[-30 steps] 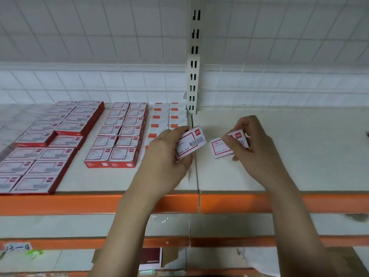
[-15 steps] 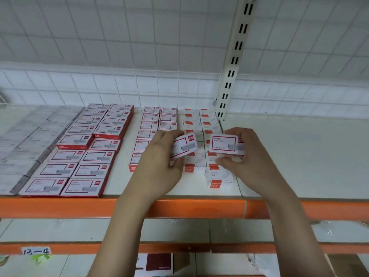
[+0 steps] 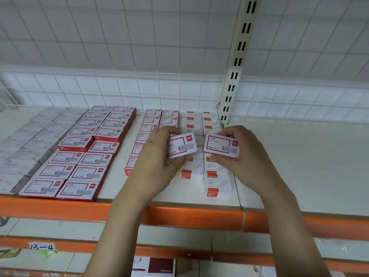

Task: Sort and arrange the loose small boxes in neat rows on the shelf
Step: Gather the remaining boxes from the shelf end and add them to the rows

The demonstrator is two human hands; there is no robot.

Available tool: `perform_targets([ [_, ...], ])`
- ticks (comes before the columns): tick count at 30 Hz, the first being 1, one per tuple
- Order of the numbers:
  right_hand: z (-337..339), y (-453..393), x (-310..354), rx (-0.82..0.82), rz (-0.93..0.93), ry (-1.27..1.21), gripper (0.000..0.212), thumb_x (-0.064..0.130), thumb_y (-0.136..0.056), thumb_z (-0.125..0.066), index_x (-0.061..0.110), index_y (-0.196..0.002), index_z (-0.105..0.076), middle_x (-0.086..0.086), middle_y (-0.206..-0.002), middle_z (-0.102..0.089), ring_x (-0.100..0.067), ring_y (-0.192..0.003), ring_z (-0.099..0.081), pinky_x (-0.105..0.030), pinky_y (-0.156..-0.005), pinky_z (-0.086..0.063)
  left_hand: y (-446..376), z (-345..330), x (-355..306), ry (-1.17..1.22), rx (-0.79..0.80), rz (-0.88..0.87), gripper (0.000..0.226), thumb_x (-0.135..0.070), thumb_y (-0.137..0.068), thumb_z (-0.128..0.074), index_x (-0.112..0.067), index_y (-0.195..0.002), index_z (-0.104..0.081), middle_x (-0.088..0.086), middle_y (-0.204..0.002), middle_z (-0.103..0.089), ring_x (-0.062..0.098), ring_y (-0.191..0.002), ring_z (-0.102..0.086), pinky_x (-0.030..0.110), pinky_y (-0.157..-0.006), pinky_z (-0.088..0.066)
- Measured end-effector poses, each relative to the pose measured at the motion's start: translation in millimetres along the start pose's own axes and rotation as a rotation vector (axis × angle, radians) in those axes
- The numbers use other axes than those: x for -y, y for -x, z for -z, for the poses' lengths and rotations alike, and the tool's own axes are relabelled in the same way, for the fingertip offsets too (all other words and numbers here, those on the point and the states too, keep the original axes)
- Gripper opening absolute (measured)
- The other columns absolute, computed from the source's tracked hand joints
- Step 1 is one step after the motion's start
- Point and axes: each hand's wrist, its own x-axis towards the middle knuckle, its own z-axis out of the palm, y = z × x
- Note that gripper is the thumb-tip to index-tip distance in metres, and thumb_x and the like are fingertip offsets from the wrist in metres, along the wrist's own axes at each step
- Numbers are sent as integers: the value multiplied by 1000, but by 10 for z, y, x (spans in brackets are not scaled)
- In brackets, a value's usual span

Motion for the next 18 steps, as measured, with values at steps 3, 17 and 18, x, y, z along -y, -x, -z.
perform_targets([
  [3, -24, -65, -9, 14, 13, -5, 48, 28, -76, -75, 34, -107, -40, 20, -103, -40, -5, -103, -40, -18, -87, -38, -12, 33, 35, -22, -16, -24, 42, -21, -76, -74, -27, -106, -44, -4, -105, -51, 6, -91, -48, 5, -73, -38],
  [17, -424, -329, 240, 45, 52, 8, 45, 27, -79, -73, 36, -108, -40, 18, -108, -45, 1, -101, -42, 0, -67, -37, -79, 453, 574, -142, -112, -16, 51, -18, -73, -77, -15, -121, -60, -5, -102, -52, 22, -97, -52, 35, -84, -46],
  [18, -475, -351, 305, 38, 47, 8, 44, 28, -78, -72, 35, -108, -41, 19, -105, -45, 1, -100, -42, 2, -66, -38, -92, 531, 644, -143, -111, -15, 50, -19, -73, -77, -16, -121, -60, -5, -103, -53, 22, -98, -53, 34, -84, -45],
])
